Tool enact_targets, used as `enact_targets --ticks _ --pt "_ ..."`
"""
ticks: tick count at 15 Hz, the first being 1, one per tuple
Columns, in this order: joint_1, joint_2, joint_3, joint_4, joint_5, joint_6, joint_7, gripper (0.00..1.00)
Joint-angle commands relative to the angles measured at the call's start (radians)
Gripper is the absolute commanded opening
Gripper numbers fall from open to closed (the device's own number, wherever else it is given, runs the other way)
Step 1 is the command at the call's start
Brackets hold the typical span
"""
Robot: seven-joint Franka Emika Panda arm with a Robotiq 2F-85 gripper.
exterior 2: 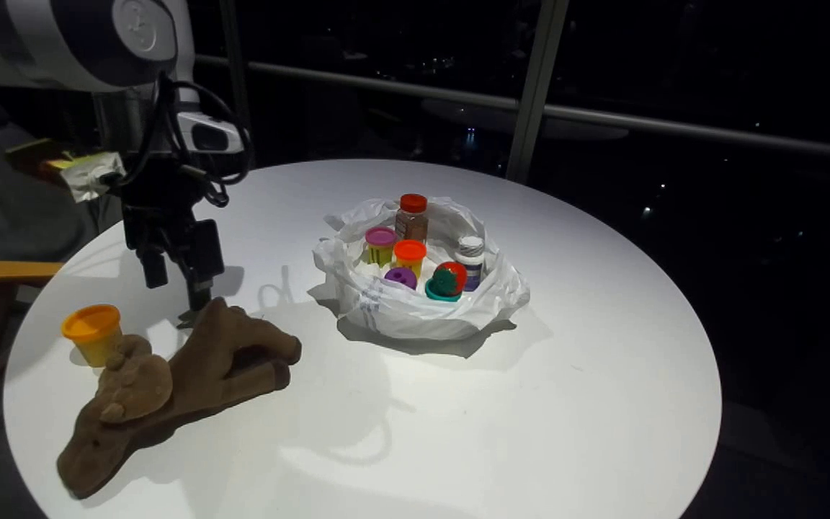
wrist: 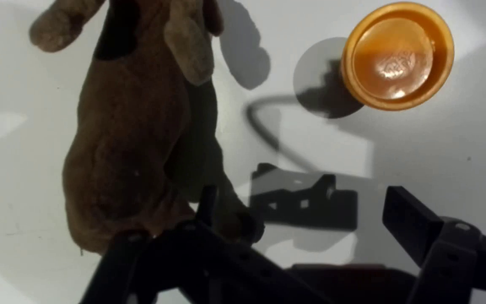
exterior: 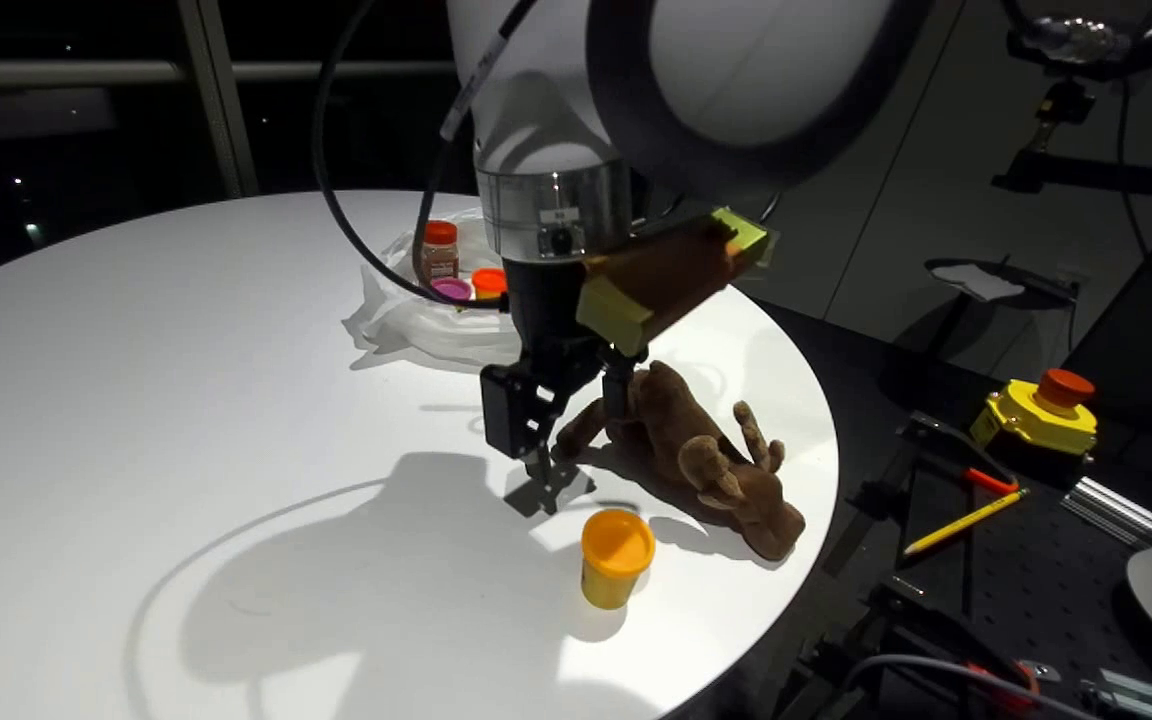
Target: Put the things on the table into the plastic bag
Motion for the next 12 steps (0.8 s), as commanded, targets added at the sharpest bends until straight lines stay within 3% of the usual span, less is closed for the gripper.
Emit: enact_targets --ticks 1,5,12 --pt "0.011 -0.050 0.021 -0.103 0.016 0.128 -0.068 1.00" --pt "0.023 -0.067 0.043 -0.158 0.046 0.201 -0.098 1.00" --pt "0.008 -0.090 0.099 -0.194 0.161 0.195 -0.171 1.00"
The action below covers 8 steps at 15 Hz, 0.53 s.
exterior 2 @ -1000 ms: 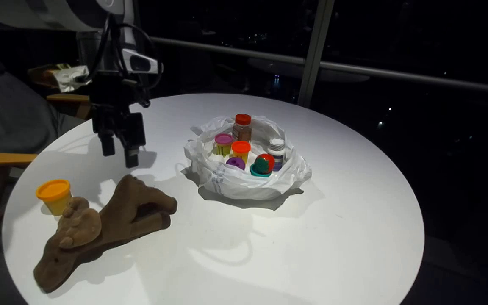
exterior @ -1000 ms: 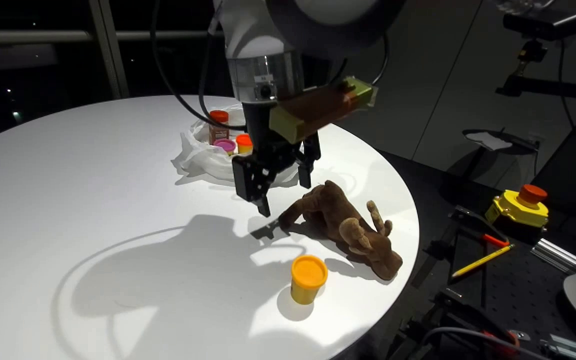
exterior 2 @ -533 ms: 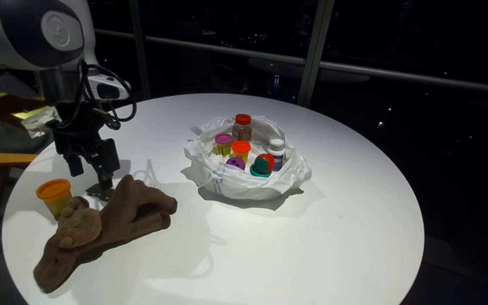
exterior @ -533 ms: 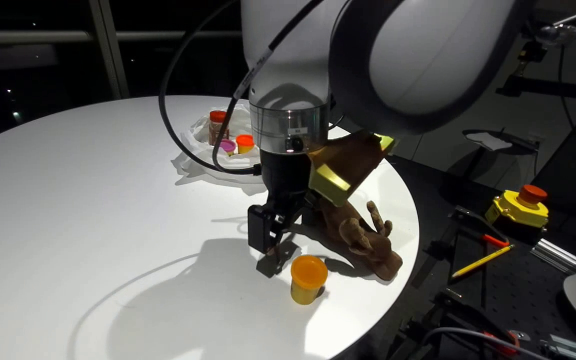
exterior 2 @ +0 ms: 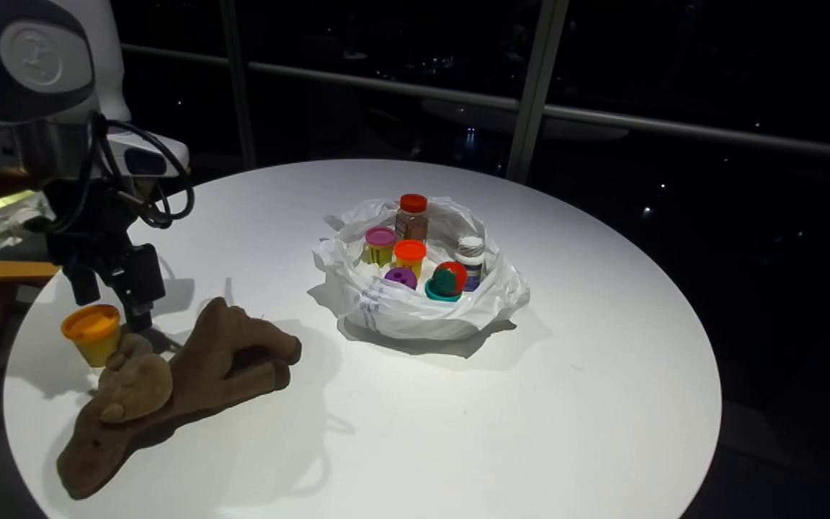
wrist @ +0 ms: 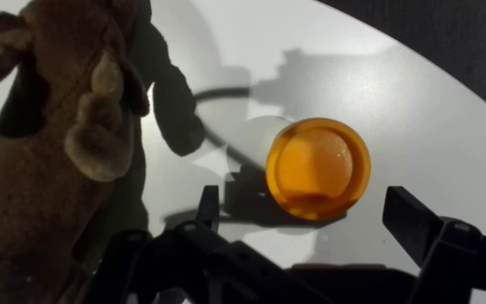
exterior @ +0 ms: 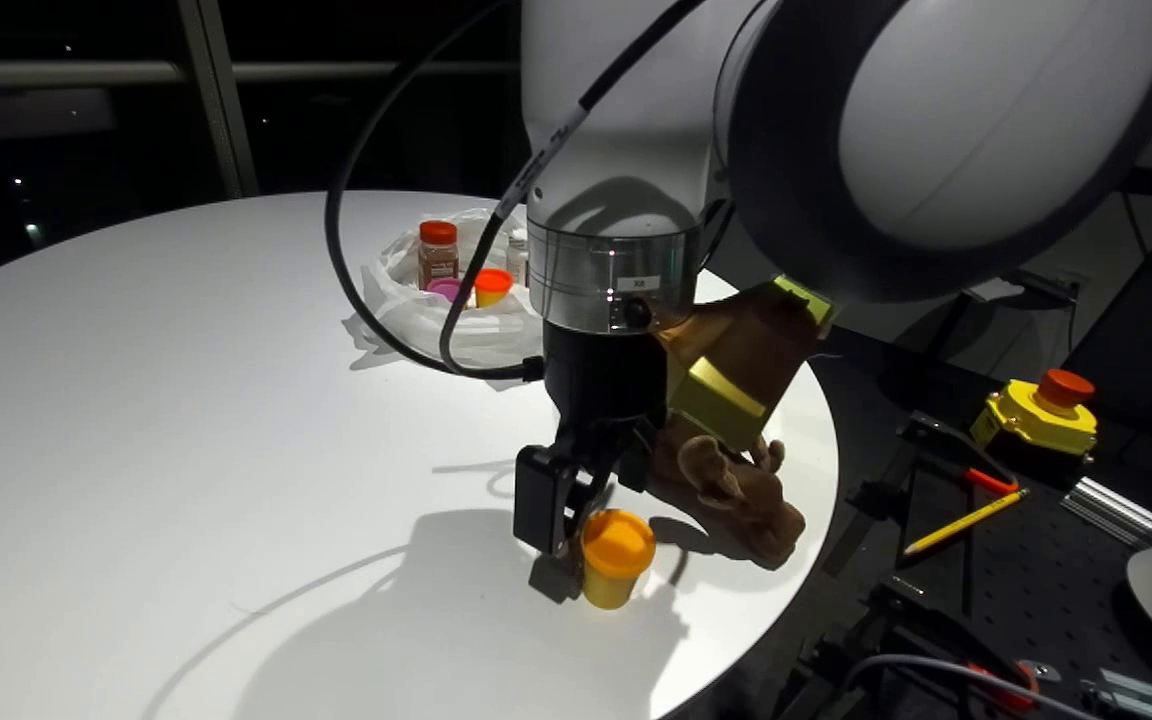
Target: Put the things on the table into the plastic bag
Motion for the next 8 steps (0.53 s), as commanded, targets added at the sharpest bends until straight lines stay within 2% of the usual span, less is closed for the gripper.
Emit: enact_targets --ticks 1,5,6,7,8 --pt "-0.015 -0.040 0.032 -0.034 0.076 0.004 -0.074 1.00" --pt "-0.015 -0.021 0.025 -0.026 0.096 -0.011 -0.098 1.00" --pt "-0.016 -0.019 0.022 -0.025 0.096 -0.013 -0.099 0.75" --pt "-0.017 -0.017 0.020 -0.025 0.094 -0.014 -0.101 0.74" --pt "-0.015 -0.018 0.015 -0.026 0.088 -0.015 -0.096 0.68"
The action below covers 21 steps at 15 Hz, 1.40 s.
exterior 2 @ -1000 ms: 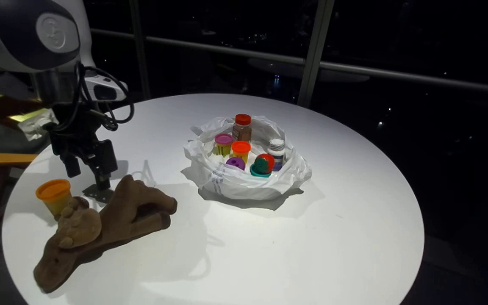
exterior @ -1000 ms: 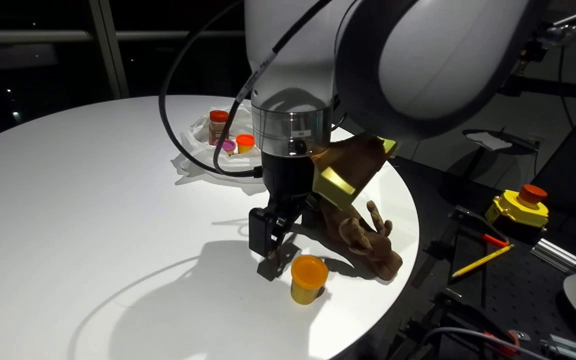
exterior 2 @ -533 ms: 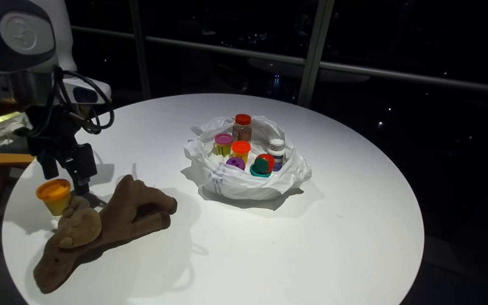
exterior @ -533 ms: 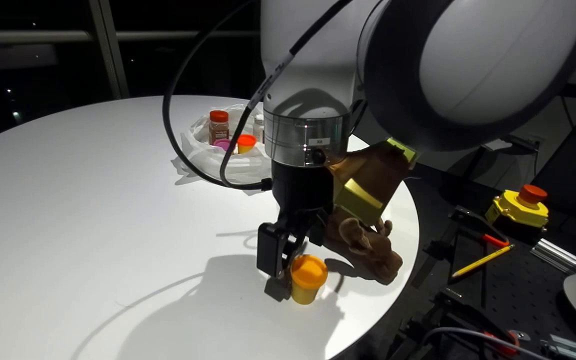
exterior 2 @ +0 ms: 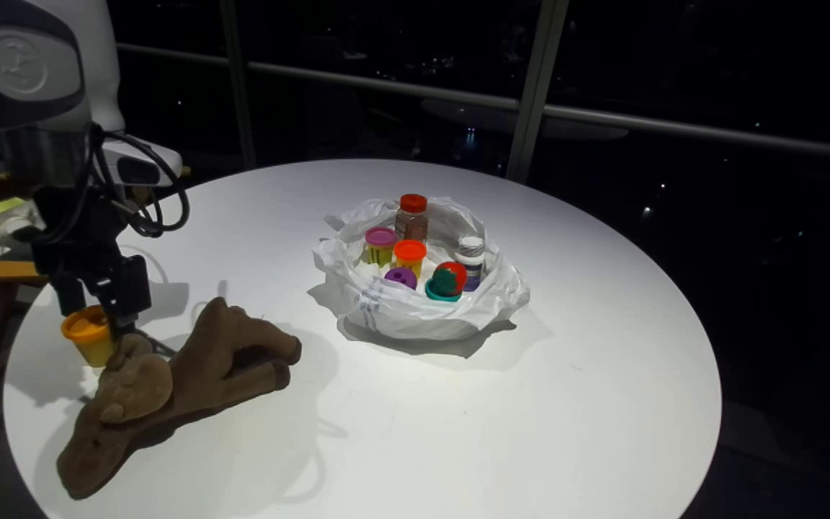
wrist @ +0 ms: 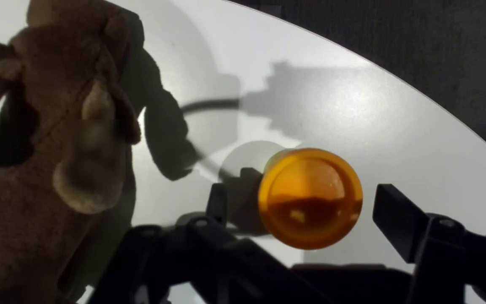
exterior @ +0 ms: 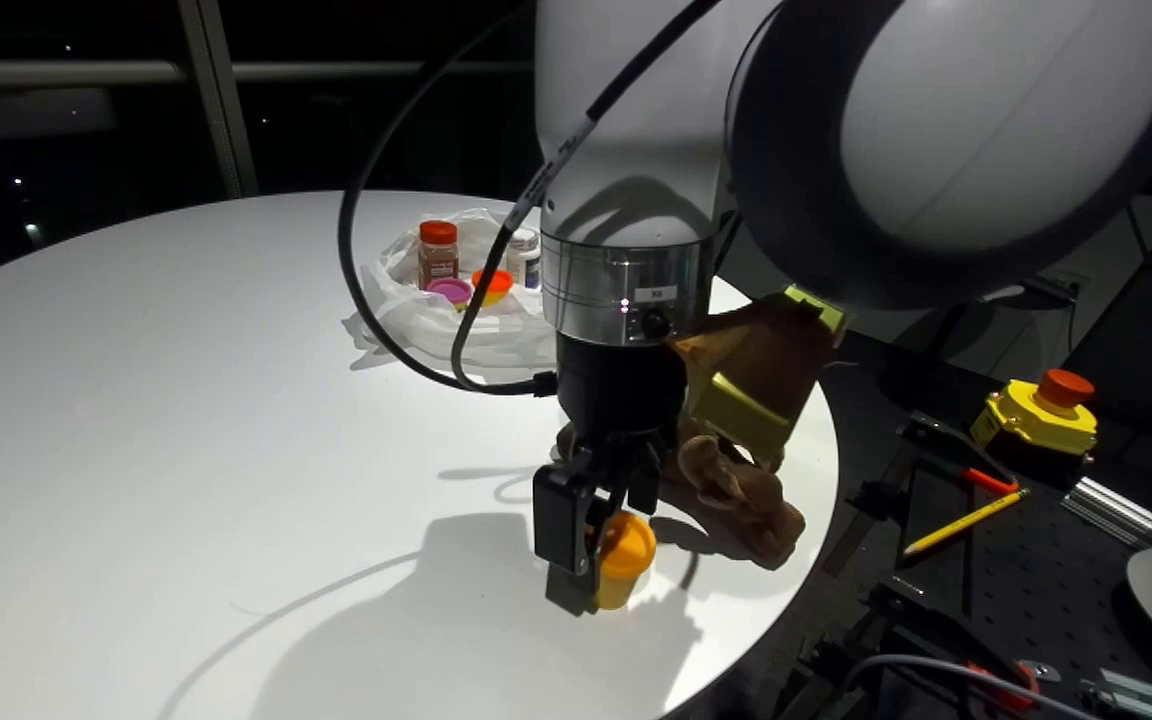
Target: Put the things on the table into the plastic bag
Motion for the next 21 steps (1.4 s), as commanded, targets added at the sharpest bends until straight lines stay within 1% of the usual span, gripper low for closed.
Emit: enact_targets --ticks 1,3,4,5,6,9,11,13,15,17,19,21 --pt "-0.009 -0.019 -0.001 -0.010 0.020 -0.011 -0.026 0.58" --pt "-0.012 -0.022 -0.002 -0.011 0.021 -0.012 -0.028 0.44" --pt "-0.012 -0.025 -0.001 -0.013 0.023 -0.014 -0.027 0.35" --pt "-0.005 -0.037 -0.007 -0.015 0.015 -0.029 -0.010 0.29" --pt "0.011 -0.052 -0.023 -0.016 -0.011 -0.047 0.020 0.28" --pt "0.024 -0.137 -0.071 0.027 -0.088 -0.171 0.090 0.28" --pt "0.006 -0.174 -0.099 0.101 -0.160 -0.272 0.124 0.28" --pt "-0.025 -0.174 -0.118 0.204 -0.225 -0.347 0.142 0.28" --pt "-0.059 -0.147 -0.138 0.329 -0.275 -0.405 0.144 0.28" --pt "-0.090 -0.088 -0.163 0.460 -0.338 -0.434 0.143 0.28" --pt "-0.119 -0.011 -0.187 0.581 -0.365 -0.433 0.120 0.28" --pt "-0.131 0.061 -0.207 0.675 -0.385 -0.420 0.104 0.28"
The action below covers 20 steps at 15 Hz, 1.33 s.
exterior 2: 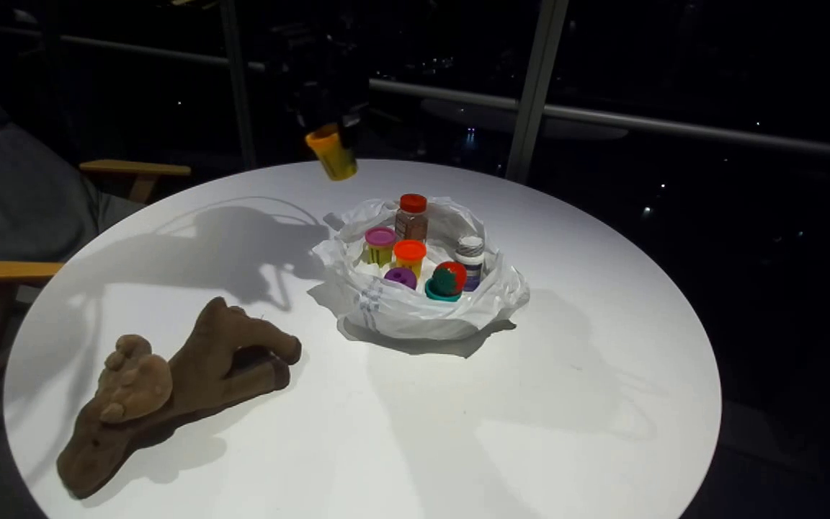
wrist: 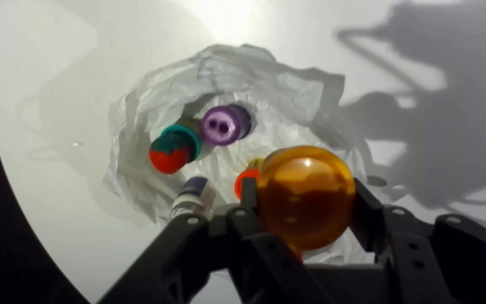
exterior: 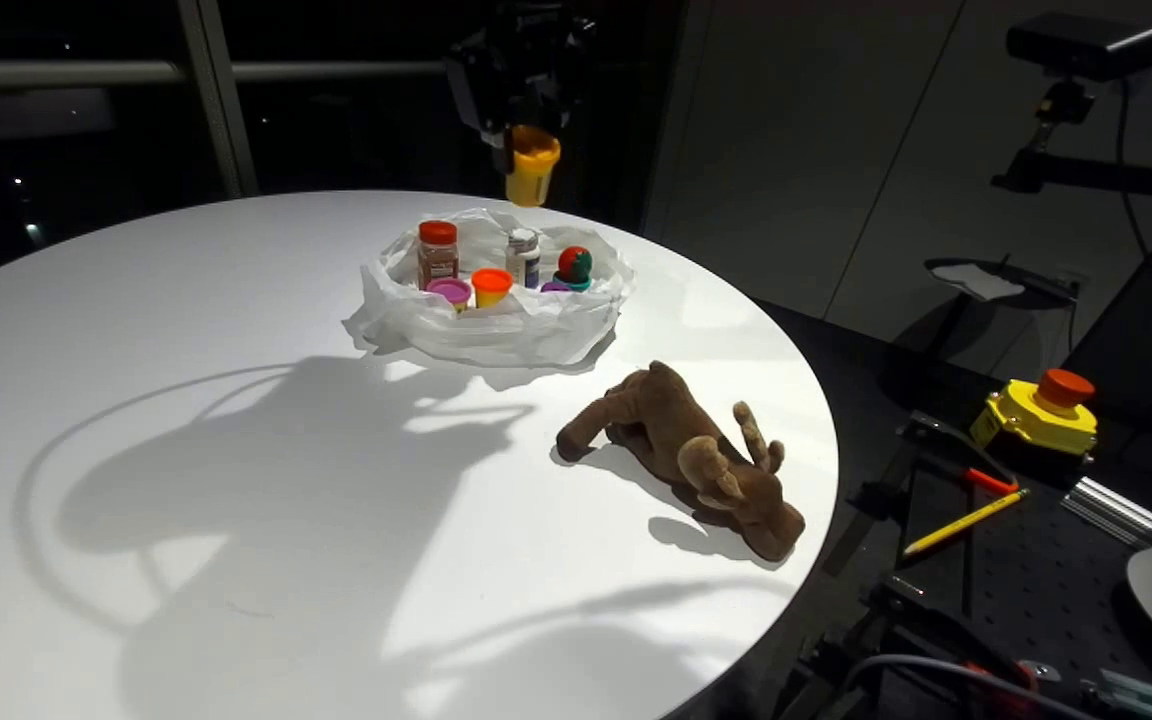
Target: Put the things on the table into the plastic bag
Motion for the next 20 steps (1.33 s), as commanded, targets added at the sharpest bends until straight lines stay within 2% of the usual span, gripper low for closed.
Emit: enact_targets --ticks 1,7,13,20 --pt "-0.016 0.170 -0.030 0.225 -0.046 -0.022 -0.024 0.28" --pt "-0.031 0.339 -0.056 0.396 0.012 -0.031 -0.071 0.28" --pt "-0.049 0.399 -0.086 0.456 0.093 -0.013 -0.025 0.28" --pt "-0.089 0.481 -0.090 0.522 0.241 -0.012 0.015 0.28"
